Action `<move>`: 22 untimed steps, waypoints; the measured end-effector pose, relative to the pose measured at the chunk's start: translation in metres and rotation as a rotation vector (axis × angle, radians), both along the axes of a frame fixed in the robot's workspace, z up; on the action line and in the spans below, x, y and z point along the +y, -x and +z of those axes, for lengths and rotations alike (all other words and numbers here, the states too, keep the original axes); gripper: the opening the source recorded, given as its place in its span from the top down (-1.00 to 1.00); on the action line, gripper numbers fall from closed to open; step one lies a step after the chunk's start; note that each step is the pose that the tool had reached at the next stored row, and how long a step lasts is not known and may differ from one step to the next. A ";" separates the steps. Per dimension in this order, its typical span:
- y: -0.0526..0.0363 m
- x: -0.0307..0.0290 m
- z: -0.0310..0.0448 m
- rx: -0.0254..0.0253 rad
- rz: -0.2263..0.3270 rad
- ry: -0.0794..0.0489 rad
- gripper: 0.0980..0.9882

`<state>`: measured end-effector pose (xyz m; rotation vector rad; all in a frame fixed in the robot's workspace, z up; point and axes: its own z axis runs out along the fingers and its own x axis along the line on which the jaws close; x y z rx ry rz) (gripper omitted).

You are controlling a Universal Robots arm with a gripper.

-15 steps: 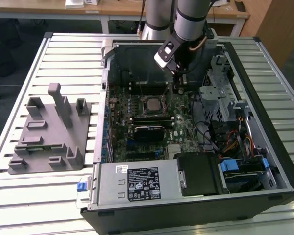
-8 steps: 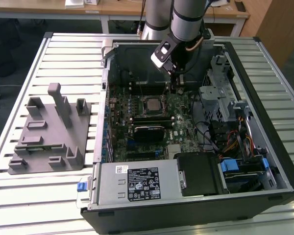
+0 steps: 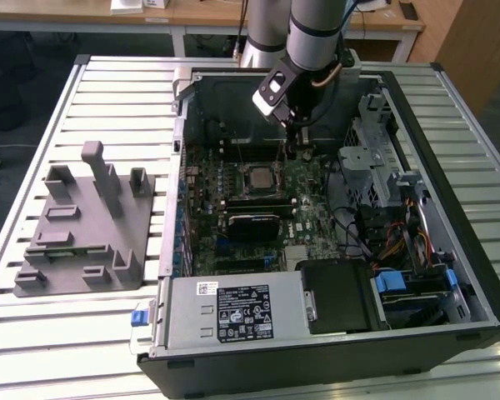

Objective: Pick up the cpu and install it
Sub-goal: 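Close the cpu cover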

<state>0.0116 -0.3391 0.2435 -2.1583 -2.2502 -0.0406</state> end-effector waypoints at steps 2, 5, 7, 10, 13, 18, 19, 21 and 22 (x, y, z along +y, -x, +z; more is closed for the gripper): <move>0.0017 0.0000 -0.0002 0.0000 0.000 0.000 0.96; 0.0046 0.0000 -0.0005 0.0000 0.000 0.000 0.96; 0.0065 0.0000 -0.0006 -0.0001 0.000 0.000 0.96; 0.0097 0.0000 -0.0009 0.0000 0.000 0.000 0.96; 0.0133 0.0000 -0.0012 0.0000 0.000 0.000 0.96; 0.0198 0.0000 -0.0019 0.0000 0.000 0.000 0.96; 0.0212 0.0000 -0.0020 0.0000 0.000 0.000 0.96; 0.0243 0.0000 -0.0023 -0.0001 0.000 0.000 0.96; 0.0258 0.0000 -0.0024 0.0000 0.000 0.000 0.96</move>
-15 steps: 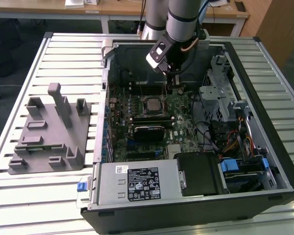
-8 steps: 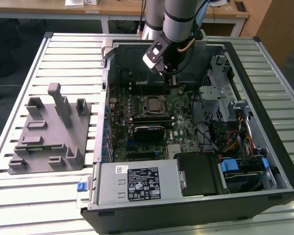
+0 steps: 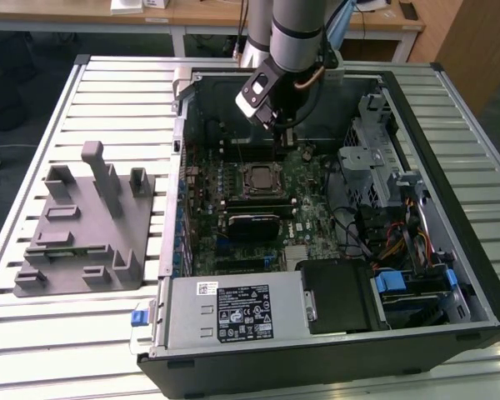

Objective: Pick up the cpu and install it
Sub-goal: 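Close the cpu cover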

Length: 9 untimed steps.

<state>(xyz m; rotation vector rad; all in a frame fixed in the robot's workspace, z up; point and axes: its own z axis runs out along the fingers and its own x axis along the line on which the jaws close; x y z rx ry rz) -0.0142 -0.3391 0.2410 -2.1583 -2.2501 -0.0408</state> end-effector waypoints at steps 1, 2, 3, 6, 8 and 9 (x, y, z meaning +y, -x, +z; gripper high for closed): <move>0.0014 0.0000 -0.0001 0.0000 0.000 0.000 0.96; 0.0026 0.0000 -0.0003 0.0000 0.000 0.000 0.96; 0.0035 0.0000 -0.0006 -0.0001 0.000 0.000 0.96; 0.0056 0.0000 -0.0018 0.0000 0.000 0.000 0.96; 0.0074 0.0000 -0.0026 0.0000 0.000 0.000 0.96; 0.0087 0.0000 -0.0031 0.0000 0.000 0.000 0.96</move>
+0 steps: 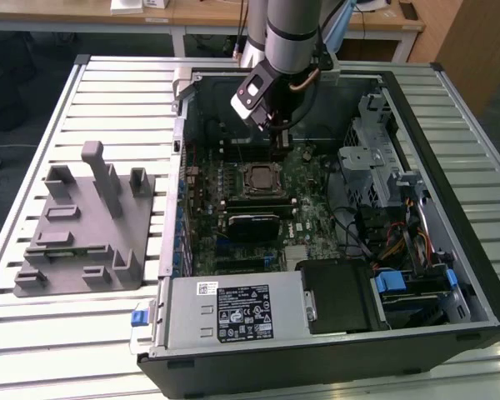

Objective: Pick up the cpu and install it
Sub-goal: 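Close the cpu cover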

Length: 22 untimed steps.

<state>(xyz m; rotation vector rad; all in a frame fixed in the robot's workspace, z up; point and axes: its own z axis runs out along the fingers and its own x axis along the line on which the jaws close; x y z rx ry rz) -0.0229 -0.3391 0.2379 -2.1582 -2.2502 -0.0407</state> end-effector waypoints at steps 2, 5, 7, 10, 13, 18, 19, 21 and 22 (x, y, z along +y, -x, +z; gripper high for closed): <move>0.0029 0.0000 -0.0013 0.0000 0.000 0.000 0.96; 0.0092 -0.0003 -0.0033 0.0000 0.000 0.000 0.96; 0.0139 -0.0005 -0.0046 0.0000 0.000 0.000 0.96; 0.0209 -0.0008 -0.0065 0.0000 0.000 0.000 0.96; 0.0272 -0.0009 -0.0089 -0.0002 0.000 0.000 0.96; 0.0334 -0.0011 -0.0143 0.0000 0.000 0.000 0.96; 0.0343 -0.0012 -0.0156 0.0000 0.000 0.000 0.96; 0.0357 -0.0015 -0.0185 0.0000 0.000 0.000 0.96; 0.0363 -0.0016 -0.0200 0.0000 0.000 0.000 0.96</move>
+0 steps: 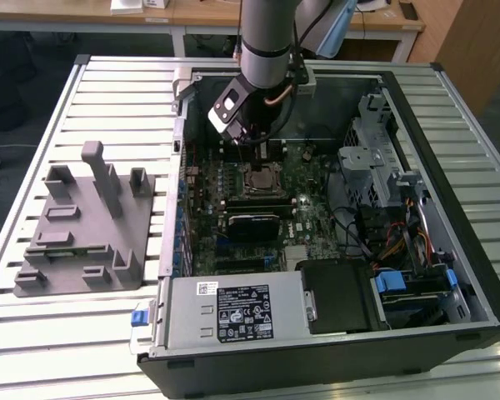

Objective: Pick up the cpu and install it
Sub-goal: 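Close the cpu cover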

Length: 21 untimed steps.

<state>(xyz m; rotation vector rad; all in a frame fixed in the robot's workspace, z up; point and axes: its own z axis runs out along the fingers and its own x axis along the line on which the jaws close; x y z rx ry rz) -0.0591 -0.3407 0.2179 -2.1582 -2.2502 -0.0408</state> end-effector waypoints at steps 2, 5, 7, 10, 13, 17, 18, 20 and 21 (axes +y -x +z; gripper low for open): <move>0.0013 0.0000 -0.0028 0.0000 0.000 0.000 0.96; 0.0040 0.0000 -0.0064 0.0000 0.000 0.000 0.96; 0.0059 0.0000 -0.0087 0.0000 0.000 0.000 0.96; 0.0085 0.0000 -0.0124 -0.0001 0.000 0.000 0.96; 0.0095 0.0000 -0.0160 0.0000 0.000 0.000 0.96; 0.0100 -0.0001 -0.0190 0.0004 0.000 0.000 0.96; 0.0101 -0.0001 -0.0190 0.0004 0.000 0.000 0.96; 0.0100 -0.0001 -0.0191 0.0003 0.000 0.000 0.96; 0.0100 0.0000 -0.0189 0.0001 0.000 0.000 0.96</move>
